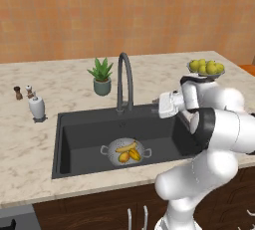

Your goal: Put the colander in the sink, put the mango, mango, banana in the colander, and turn on the sink faucet and pour water over the colander.

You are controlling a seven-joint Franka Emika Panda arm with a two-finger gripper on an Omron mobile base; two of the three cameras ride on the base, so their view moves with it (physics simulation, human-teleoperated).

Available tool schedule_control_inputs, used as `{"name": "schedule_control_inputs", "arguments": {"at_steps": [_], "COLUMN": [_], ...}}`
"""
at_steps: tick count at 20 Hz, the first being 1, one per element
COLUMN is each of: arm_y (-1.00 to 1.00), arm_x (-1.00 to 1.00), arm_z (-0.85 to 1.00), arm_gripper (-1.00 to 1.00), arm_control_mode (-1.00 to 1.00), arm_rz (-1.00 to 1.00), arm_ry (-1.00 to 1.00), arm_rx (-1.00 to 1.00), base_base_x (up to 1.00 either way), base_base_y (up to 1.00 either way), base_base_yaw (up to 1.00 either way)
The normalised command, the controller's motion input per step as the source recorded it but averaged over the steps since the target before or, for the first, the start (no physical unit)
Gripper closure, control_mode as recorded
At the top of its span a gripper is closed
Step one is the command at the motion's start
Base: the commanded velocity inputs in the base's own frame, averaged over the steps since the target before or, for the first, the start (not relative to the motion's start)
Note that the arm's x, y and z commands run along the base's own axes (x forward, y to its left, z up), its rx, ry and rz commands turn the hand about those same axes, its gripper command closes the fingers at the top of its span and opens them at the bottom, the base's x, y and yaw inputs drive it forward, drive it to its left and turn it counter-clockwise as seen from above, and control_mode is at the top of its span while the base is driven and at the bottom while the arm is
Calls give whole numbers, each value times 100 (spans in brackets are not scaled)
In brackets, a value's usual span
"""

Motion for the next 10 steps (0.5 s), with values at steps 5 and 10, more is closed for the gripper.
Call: {"name": "schedule_control_inputs", "arguments": {"at_steps": [5, 10], "arm_y": [0, 14], "arm_x": [52, 54], "arm_z": [6, 0], "arm_gripper": [-100, -100], "arm_control_mode": [-100, -100], "arm_rz": [19, 8], "arm_ry": [0, -3], "arm_rx": [28, 16], "base_base_x": [0, 0], "base_base_y": [0, 0], "base_base_yaw": [0, 0]}}
